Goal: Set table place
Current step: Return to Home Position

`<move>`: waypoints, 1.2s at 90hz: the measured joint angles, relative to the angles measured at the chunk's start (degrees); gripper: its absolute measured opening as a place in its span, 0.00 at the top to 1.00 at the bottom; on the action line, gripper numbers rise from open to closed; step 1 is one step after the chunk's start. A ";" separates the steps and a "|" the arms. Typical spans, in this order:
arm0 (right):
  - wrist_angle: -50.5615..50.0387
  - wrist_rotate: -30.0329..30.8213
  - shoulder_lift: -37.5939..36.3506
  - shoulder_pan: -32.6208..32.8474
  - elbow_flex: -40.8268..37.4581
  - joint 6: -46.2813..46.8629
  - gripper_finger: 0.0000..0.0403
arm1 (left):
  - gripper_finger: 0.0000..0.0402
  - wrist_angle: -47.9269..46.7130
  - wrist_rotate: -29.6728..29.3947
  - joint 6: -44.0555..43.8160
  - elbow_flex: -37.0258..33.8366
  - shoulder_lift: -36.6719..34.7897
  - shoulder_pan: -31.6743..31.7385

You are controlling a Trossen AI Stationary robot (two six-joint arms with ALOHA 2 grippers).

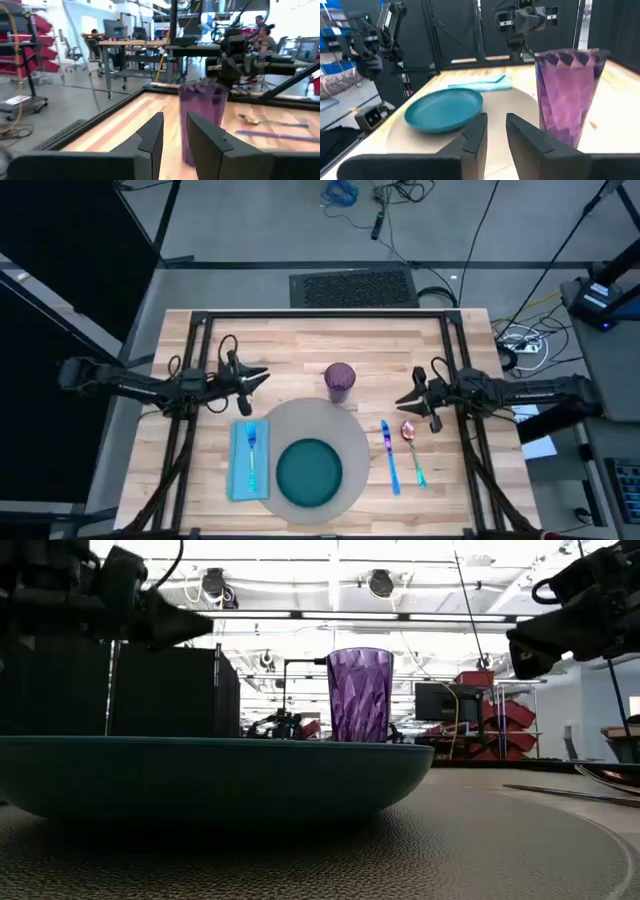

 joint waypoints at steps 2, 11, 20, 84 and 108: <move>0.04 0.06 0.00 0.01 0.02 0.23 0.84 | 0.83 -0.02 -0.24 -0.35 0.03 -1.13 0.00; 0.05 0.04 -0.02 0.00 0.02 1.22 0.84 | 0.83 -4.12 0.43 0.24 0.02 -8.30 0.00; -0.18 0.04 -0.03 -0.01 0.02 1.29 0.84 | 0.83 -11.40 4.48 1.18 0.02 -15.74 0.00; -1.90 0.11 -0.13 0.19 0.02 -0.79 0.84 | 0.83 -45.73 5.38 0.40 0.00 -43.35 0.13; -2.07 0.11 -0.13 0.15 0.02 -0.79 0.84 | 0.83 -45.53 5.26 1.93 0.00 -42.52 0.13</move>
